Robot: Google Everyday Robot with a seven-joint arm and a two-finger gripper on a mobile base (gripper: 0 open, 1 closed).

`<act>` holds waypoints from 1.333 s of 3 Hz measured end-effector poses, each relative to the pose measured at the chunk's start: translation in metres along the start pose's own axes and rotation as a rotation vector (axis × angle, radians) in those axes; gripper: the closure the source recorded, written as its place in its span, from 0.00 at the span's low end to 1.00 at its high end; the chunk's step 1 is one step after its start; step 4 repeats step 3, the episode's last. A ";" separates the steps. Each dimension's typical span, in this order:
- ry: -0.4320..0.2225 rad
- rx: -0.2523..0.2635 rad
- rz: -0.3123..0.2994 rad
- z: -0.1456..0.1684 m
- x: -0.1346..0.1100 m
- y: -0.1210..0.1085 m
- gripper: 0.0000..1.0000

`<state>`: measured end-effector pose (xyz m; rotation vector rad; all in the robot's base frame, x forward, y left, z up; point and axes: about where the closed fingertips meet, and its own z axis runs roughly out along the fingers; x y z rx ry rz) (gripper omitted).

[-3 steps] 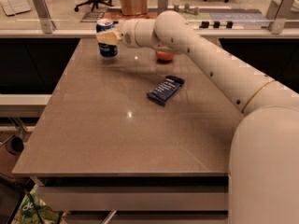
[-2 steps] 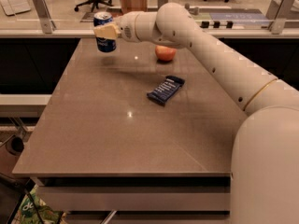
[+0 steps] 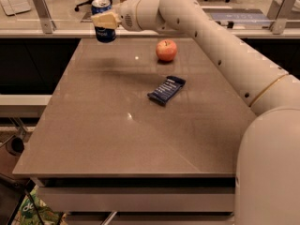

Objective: Pick pepsi can

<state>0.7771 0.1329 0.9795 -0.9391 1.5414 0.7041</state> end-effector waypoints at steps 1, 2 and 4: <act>-0.016 0.015 -0.049 -0.009 -0.026 0.008 1.00; -0.042 0.036 -0.103 -0.017 -0.059 0.016 1.00; -0.043 0.037 -0.104 -0.018 -0.059 0.016 1.00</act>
Offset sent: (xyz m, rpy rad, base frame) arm -0.0247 -0.0013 0.0728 -0.0205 -0.1460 -0.0186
